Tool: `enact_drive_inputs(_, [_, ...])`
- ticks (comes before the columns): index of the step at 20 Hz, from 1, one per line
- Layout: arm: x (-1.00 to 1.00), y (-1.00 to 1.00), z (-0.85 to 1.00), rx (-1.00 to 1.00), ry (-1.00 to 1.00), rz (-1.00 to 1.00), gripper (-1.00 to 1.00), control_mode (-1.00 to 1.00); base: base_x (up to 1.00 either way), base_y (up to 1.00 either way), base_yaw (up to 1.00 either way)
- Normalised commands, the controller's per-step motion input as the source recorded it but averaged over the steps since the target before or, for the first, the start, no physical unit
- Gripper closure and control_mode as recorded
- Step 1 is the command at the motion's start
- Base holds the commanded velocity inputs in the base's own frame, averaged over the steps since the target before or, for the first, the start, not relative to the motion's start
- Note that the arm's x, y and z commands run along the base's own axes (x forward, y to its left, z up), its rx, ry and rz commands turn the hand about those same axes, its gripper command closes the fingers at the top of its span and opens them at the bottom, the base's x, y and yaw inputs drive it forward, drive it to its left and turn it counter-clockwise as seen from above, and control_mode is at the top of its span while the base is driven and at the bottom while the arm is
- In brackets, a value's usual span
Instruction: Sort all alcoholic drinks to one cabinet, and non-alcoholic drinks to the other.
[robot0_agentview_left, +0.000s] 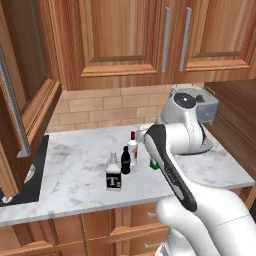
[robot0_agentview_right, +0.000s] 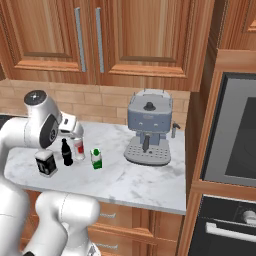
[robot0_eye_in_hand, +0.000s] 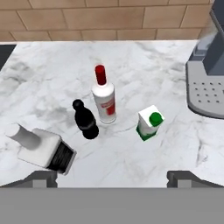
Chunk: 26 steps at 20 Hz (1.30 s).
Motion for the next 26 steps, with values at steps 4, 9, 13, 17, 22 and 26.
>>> enact_drive_inputs(4, [-0.04,0.39,-0.18,0.00,-0.03,0.02,-1.00,-1.00,0.00,0.00,0.00])
enact_drive_inputs(9, [-0.03,0.40,-0.17,0.00,-0.02,0.02,-1.00,-1.00,0.00,0.00,0.00])
enact_drive_inputs(13, [-0.08,0.33,-0.10,0.00,-0.02,0.01,-1.00,-1.00,0.00,0.00,0.00])
enact_drive_inputs(17, [-0.16,0.18,-0.03,0.00,-0.03,0.00,-1.00,-1.00,0.00,0.00,0.00])
enact_drive_inputs(22, [-0.21,0.15,-0.06,0.00,-0.04,0.01,-1.00,-1.00,0.00,0.00,0.00])
enact_drive_inputs(26, [-0.19,0.17,-0.12,0.00,-0.04,0.03,-1.00,-1.00,0.00,0.00,0.00])
